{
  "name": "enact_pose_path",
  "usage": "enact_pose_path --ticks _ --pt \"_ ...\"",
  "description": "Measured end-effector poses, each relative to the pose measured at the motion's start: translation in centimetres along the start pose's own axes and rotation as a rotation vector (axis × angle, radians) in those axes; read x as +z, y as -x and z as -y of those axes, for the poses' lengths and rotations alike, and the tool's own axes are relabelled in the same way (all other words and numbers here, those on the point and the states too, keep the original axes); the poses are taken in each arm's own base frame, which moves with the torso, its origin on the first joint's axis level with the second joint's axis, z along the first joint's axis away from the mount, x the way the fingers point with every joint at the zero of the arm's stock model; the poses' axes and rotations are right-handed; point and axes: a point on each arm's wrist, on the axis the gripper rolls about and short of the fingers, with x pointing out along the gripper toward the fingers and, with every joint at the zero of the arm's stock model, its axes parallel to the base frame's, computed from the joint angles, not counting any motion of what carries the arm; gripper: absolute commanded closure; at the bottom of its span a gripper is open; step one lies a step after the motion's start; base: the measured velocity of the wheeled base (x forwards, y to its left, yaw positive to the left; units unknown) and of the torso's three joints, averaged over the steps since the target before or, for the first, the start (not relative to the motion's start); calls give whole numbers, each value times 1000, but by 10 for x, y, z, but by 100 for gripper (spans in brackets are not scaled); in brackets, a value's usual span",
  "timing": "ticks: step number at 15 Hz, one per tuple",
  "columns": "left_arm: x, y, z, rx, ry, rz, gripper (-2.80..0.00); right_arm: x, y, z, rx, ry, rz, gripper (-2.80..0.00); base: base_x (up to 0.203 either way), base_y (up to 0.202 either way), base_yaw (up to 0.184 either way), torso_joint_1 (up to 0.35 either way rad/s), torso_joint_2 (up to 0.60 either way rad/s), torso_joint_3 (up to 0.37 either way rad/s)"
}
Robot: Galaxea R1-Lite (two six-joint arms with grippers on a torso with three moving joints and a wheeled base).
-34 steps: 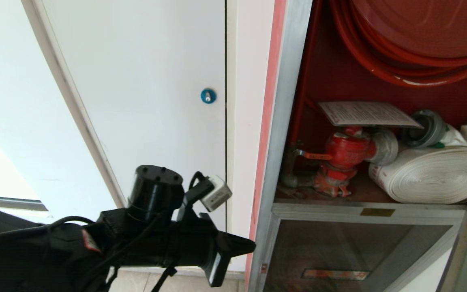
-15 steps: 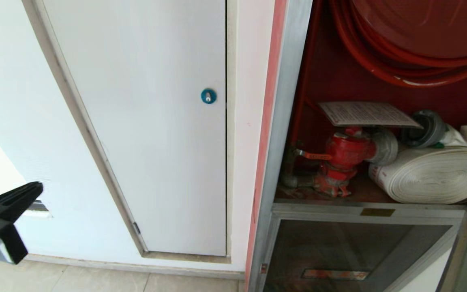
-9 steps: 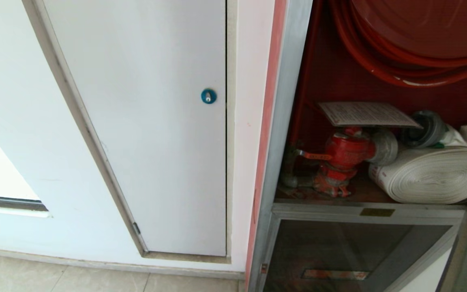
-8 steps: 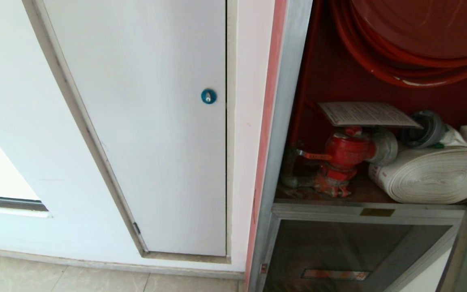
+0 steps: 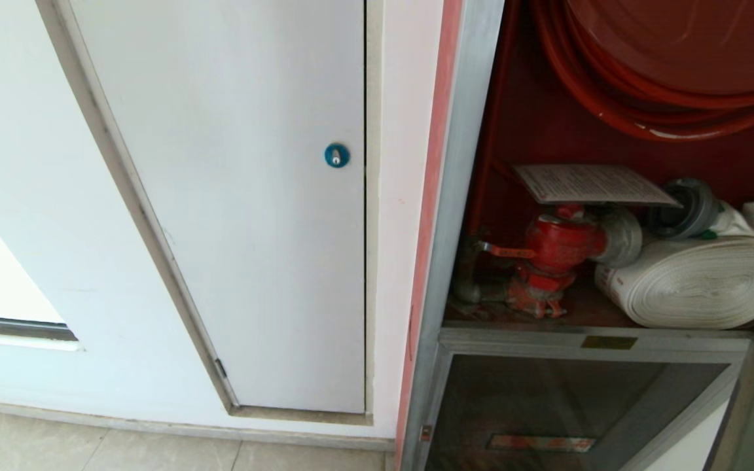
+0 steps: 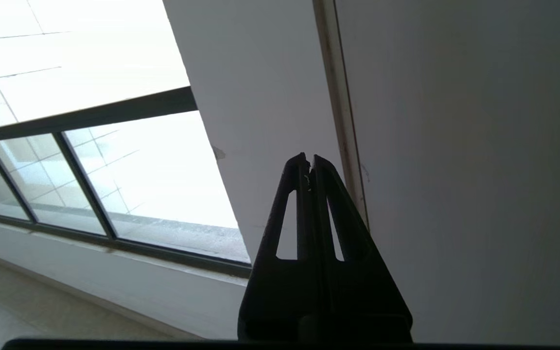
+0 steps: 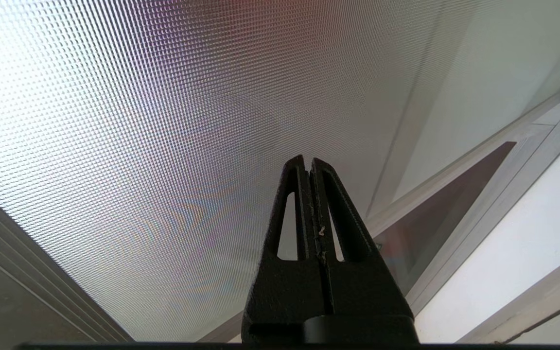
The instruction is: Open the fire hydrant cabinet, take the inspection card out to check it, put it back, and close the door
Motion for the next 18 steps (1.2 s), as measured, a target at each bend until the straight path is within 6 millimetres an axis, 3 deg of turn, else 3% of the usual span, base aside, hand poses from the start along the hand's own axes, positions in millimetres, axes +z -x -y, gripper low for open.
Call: enact_pose_path --ticks 7,18 --pt "-75 30 22 -360 81 -65 0 0 0 0 1 0 0 0 0 0 0 0 0 0" --pt "-105 40 30 -435 128 -327 0 0 0 0 1 0 0 0 0 0 0 0 0 0"
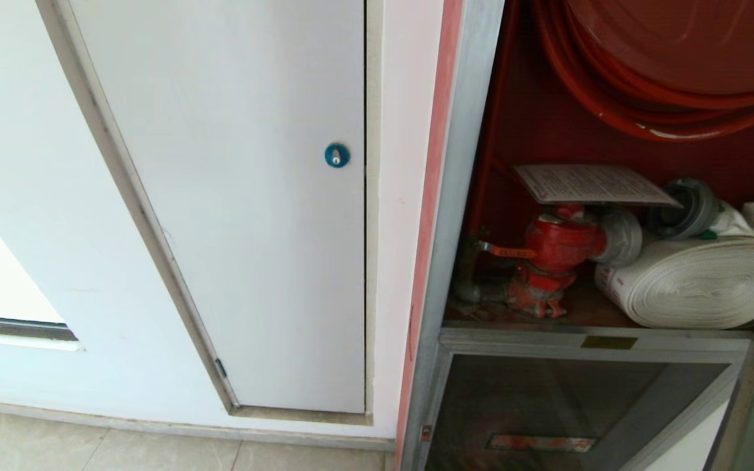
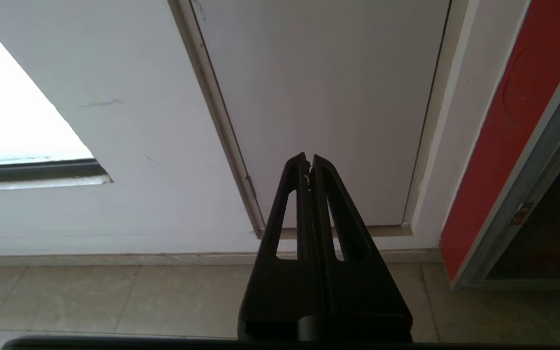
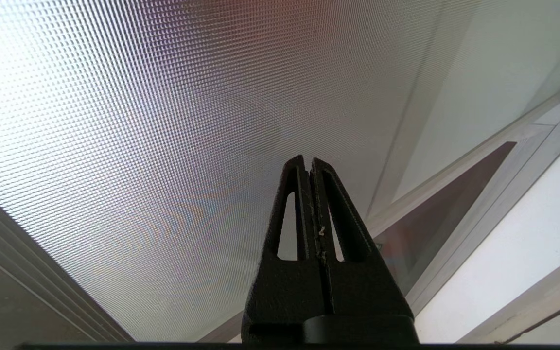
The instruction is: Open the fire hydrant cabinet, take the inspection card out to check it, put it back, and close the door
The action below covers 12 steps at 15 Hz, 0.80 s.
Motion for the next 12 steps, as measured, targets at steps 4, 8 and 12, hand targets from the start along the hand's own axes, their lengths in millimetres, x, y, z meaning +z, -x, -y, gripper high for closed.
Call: enact_pose_path --ticks 4,8,12 --pt "0 0 0 -5 49 -3 0 0 0 0 0 0 0 0 0 0 0 0 0 0" --pt "0 0 0 -5 65 -2 0 0 0 0 -1 0 0 0 0 0 0 0 0 0" --pt "0 0 0 -5 64 -2 0 0 0 0 -1 0 0 0 0 0 0 0 0 0"
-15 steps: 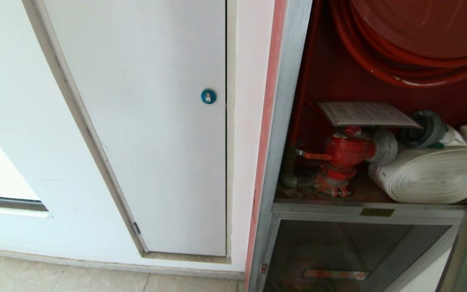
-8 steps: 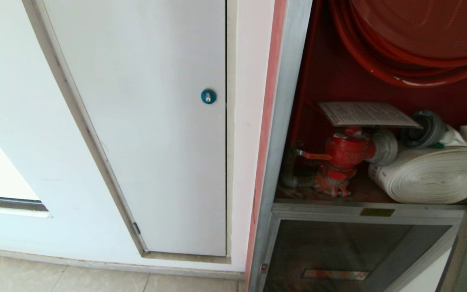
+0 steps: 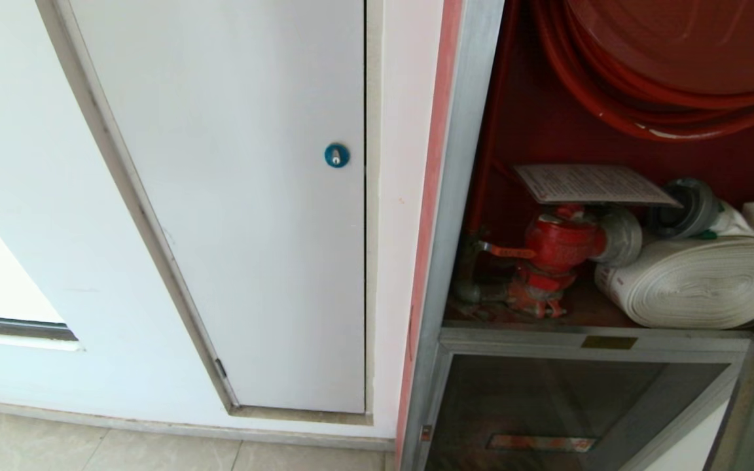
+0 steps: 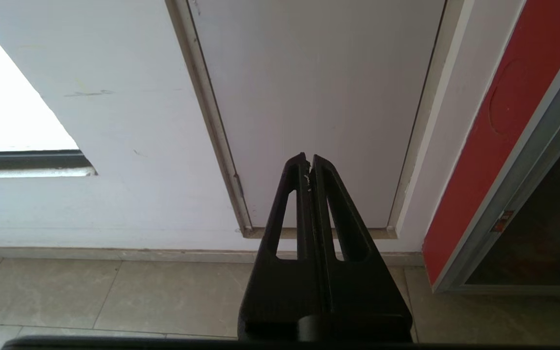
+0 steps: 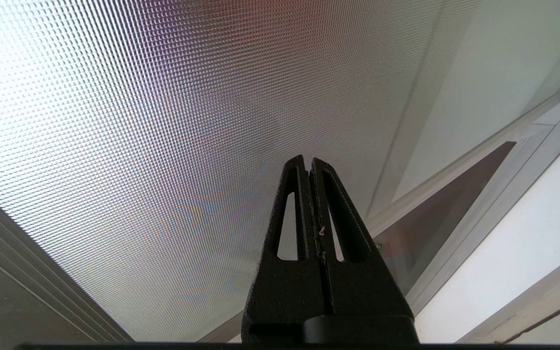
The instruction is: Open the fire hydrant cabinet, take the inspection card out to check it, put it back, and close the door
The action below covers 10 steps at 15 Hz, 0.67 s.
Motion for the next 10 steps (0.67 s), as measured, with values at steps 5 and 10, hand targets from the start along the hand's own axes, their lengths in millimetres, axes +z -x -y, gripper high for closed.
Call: enact_pose_path --ticks 5,10 --pt "0 0 0 0 -1 0 0 0 0 0 0 0 0 0 0 0 0 0 0 0" --pt "0 0 0 0 -1 0 0 0 0 0 0 0 0 0 -132 0 1 3 4 0"
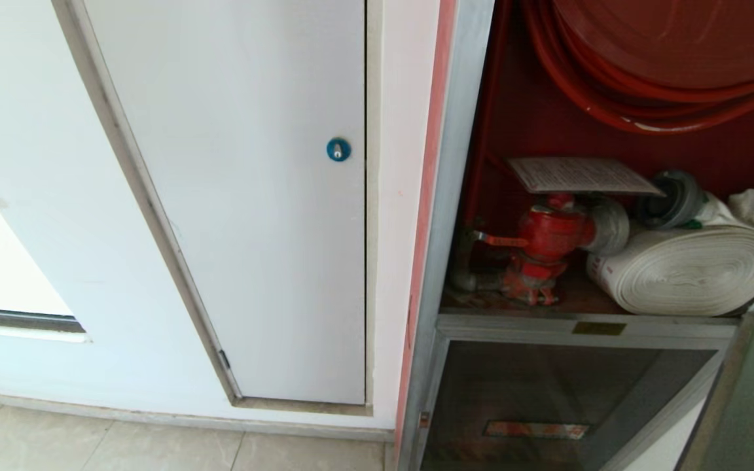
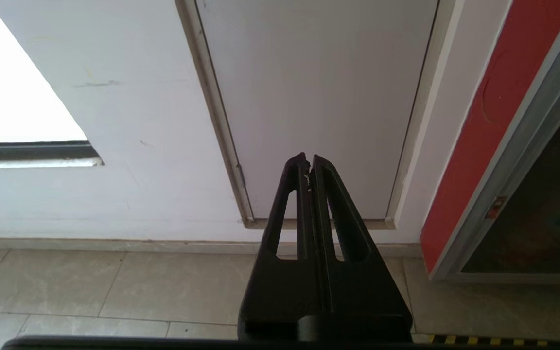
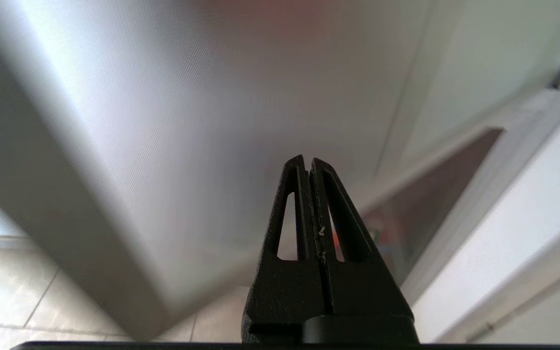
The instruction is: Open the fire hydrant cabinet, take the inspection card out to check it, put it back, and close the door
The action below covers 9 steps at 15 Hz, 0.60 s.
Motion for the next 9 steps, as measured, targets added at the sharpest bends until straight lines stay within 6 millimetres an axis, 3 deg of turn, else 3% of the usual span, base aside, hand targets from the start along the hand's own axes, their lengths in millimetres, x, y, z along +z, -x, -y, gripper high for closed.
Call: enact_pose_path --ticks 9 --pt "0 0 0 1 -2 0 0 0 0 0 1 0 0 0 -195 0 1 2 3 2"
